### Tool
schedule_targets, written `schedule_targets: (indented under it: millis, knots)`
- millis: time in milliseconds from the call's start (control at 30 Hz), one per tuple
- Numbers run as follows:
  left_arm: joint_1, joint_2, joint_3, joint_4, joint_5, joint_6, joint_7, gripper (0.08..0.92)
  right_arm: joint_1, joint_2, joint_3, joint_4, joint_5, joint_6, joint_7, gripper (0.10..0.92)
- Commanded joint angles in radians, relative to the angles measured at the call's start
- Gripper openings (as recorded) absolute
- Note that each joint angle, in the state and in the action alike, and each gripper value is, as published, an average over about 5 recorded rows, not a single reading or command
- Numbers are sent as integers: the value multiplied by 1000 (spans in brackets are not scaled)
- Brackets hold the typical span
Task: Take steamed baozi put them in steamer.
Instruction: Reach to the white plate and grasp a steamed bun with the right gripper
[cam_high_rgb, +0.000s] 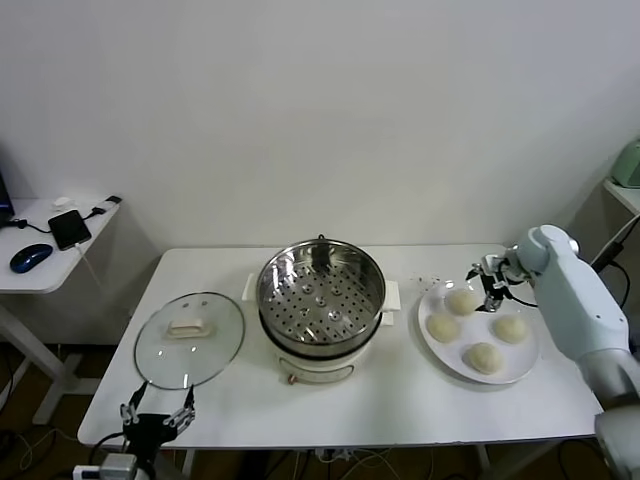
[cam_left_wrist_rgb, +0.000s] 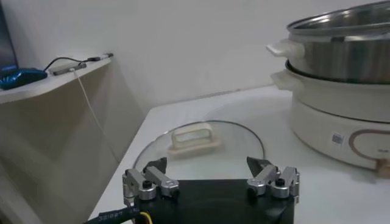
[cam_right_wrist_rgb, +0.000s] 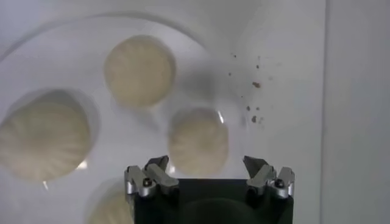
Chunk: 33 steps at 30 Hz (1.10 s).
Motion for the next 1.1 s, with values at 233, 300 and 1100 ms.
schedule_targets:
  millis: [233, 300, 1100]
  knots:
    - [-2, -3, 6, 12, 11, -3, -2, 823, 16, 43, 17, -81, -69, 9, 35, 823]
    - [-3, -3, 6, 14, 11, -3, -2, 823, 17, 44, 18, -87, -72, 8, 37, 823]
    - [-5, -3, 16, 25, 33, -2, -5, 823, 19, 23, 6, -54, 30, -15, 10, 644]
